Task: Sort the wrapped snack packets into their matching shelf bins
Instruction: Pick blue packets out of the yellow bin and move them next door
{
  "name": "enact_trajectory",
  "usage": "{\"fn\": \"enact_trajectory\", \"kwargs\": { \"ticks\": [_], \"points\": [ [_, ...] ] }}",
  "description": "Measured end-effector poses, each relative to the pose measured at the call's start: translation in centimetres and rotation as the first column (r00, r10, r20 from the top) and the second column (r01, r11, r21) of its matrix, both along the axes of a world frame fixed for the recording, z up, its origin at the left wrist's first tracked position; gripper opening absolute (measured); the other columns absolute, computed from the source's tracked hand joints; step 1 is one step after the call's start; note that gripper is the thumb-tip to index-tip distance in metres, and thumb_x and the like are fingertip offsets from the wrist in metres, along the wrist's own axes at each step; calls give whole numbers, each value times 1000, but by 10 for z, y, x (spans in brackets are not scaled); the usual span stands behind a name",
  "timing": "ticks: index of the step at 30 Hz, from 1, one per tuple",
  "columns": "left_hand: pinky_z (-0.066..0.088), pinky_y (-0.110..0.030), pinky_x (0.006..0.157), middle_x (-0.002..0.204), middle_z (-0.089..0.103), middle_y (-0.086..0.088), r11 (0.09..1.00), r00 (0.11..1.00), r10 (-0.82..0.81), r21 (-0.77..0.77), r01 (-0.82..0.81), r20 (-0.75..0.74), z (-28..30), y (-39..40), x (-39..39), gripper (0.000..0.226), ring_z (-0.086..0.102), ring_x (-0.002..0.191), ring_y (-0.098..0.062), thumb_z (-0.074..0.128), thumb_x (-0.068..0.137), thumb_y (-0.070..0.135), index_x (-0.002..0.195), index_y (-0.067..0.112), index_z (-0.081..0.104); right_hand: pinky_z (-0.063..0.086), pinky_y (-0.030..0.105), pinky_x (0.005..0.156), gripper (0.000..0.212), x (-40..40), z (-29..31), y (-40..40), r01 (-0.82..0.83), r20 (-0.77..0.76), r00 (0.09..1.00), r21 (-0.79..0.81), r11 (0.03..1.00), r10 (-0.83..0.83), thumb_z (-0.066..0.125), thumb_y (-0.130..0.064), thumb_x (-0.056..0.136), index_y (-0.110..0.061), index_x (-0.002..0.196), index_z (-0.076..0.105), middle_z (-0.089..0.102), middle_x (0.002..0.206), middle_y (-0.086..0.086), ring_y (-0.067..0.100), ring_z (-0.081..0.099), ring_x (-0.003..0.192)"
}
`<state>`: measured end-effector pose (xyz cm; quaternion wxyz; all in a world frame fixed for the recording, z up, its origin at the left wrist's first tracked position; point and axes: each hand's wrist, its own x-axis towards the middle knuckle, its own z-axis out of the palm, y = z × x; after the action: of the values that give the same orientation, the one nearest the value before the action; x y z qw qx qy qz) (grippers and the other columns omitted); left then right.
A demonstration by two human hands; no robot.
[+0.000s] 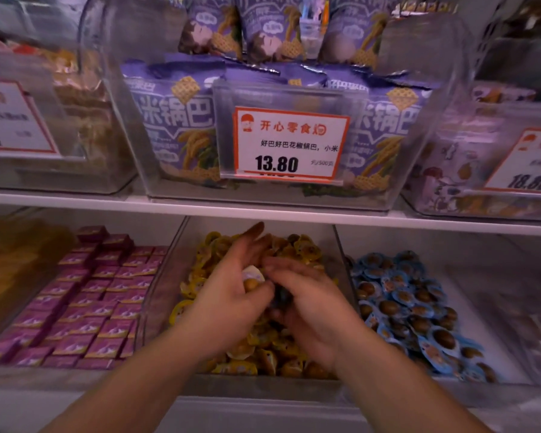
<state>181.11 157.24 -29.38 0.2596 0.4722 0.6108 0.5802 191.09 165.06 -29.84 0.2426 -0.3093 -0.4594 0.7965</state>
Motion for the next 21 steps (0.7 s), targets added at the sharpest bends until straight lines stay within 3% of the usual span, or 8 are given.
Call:
{"fn": "enact_trajectory", "kwargs": {
  "ticks": [4, 7, 9, 11, 14, 16, 19, 21],
  "points": [
    [50, -32, 101, 125, 66, -6, 998, 976, 26, 48, -37, 217, 4, 0, -19, 55, 64, 116, -16, 50, 88, -21, 132, 11, 53, 39, 22, 42, 11, 21, 13, 10, 92, -8, 996, 250, 964, -93, 68, -11, 89, -14, 98, 73, 69, 85, 13, 16, 58, 60],
    [51, -23, 93, 105, 72, 1, 940, 875, 329, 32, -340, -354, -4, -3, -43, 23, 67, 100, -15, 61, 93, 6, 110, 19, 67, 45, 20, 43, 14, 54, 22, 28, 132, 28, 980, 643, 755, -195, 70, -25, 81, -30, 94, 74, 69, 70, -4, 5, 59, 52],
    [49, -31, 92, 110, 69, -3, 927, 699, 260, -30, -374, -666, -10, -4, -51, 27, 63, 104, -23, 56, 93, 30, 115, 19, 67, 48, 18, 52, 17, 80, 20, 47, 63, 155, 917, 853, 518, -368, 68, -27, 83, -39, 93, 71, 69, 72, -11, 2, 61, 60],
    [45, -41, 98, 124, 63, -7, 922, 571, 127, -116, -370, -811, -17, -3, -50, 43, 58, 115, -31, 51, 92, 42, 128, 20, 62, 51, 25, 72, 17, 100, 11, 69, -192, 368, 772, 912, 362, -518, 66, -31, 86, -35, 102, 69, 69, 92, -9, 11, 63, 85],
    [39, -37, 108, 140, 52, 4, 960, 591, -59, -209, -188, -805, -23, 2, -36, 59, 49, 130, -18, 43, 89, 63, 137, 30, 55, 44, 35, 96, 42, 113, -9, 84, -405, 552, 606, 834, 375, -573, 49, -50, 91, -20, 113, 70, 65, 117, 6, 27, 55, 114],
    [35, -35, 112, 150, 38, 14, 931, 644, -246, -361, -50, -724, -28, 8, -25, 73, 43, 134, -11, 38, 81, 79, 142, 39, 45, 44, 29, 93, 46, 107, -14, 74, -263, 480, 718, 857, 442, -504, 46, -53, 91, -23, 120, 65, 64, 121, 0, 17, 56, 115],
    [29, -42, 115, 160, 17, 18, 871, 518, -388, -487, -65, -762, -39, 19, -15, 76, 40, 138, -15, 30, 78, 84, 145, 49, 29, 47, 24, 93, 36, 84, -22, 51, -151, 359, 873, 842, 518, -330, 55, -47, 94, -32, 127, 57, 62, 121, -11, 6, 58, 113],
    [33, -41, 110, 158, 24, 15, 892, 428, -346, -435, -127, -835, -41, 28, -21, 60, 48, 131, -17, 27, 84, 74, 137, 48, 36, 46, 20, 93, 40, 73, -30, 42, -104, 314, 887, 852, 513, -340, 59, -41, 92, -32, 131, 50, 58, 122, -11, 5, 56, 112]
  ]
}}
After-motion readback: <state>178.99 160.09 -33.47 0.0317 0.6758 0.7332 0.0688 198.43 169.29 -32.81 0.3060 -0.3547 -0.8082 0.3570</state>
